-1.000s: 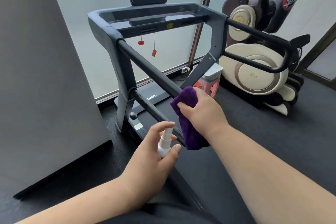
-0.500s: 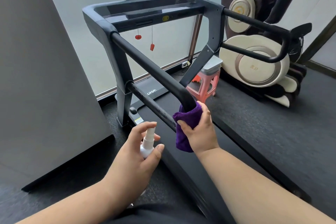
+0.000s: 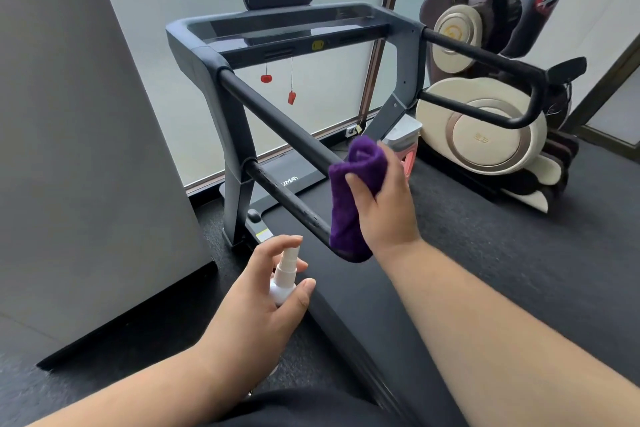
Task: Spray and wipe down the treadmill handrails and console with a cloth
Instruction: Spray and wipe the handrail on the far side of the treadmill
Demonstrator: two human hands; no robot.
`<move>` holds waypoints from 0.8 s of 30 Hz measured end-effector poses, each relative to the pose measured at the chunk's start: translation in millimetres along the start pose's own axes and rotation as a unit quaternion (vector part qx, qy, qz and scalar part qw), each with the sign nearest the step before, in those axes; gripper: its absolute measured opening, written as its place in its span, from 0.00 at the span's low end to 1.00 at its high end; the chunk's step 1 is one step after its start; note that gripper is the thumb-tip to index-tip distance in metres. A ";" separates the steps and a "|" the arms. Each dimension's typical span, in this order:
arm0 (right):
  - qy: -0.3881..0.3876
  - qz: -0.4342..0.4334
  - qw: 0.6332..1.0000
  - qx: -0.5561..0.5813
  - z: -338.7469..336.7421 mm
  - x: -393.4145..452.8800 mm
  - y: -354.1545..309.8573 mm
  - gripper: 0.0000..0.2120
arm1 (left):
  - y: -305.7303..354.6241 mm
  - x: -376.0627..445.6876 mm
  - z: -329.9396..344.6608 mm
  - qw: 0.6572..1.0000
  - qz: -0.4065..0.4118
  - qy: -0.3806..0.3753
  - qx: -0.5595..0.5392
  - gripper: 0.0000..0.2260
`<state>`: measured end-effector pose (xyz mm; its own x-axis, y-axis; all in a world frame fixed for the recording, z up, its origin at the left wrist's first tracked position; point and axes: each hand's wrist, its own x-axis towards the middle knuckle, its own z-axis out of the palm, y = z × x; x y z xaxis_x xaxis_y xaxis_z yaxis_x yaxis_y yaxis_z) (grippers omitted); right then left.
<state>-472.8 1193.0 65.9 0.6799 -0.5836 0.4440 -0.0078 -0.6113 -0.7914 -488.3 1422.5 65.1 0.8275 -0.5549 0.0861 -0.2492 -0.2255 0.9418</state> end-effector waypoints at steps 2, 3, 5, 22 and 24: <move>-0.026 -0.009 0.999 -0.030 3.4 23.3 -21.2 0.26 | 1.4 -0.3 2.2 1.000 0.000 -0.009 -0.001 0.22; -0.046 -0.009 0.997 -0.057 6.3 30.3 -26.9 0.26 | 2.1 0.0 3.0 1.000 0.000 -0.013 -0.001 0.22; -0.091 -0.004 0.984 -0.155 12.9 34.4 -27.8 0.28 | 1.6 1.3 4.2 1.000 0.003 -0.015 0.002 0.22; -0.001 0.122 0.992 -0.021 18.8 -53.9 56.2 0.46 | -14.9 9.3 5.1 0.998 -0.037 -0.039 0.038 0.22; -0.025 0.153 0.988 -0.011 18.2 -62.1 64.7 0.49 | -14.1 12.5 7.0 0.997 -0.040 -0.047 0.042 0.22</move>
<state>-502.2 1199.4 -20.5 0.6788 -0.7161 0.1625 -0.2353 -0.4217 -0.8757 -478.0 1413.2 50.6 0.7962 -0.6046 -0.0221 -0.2296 -0.3358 0.9135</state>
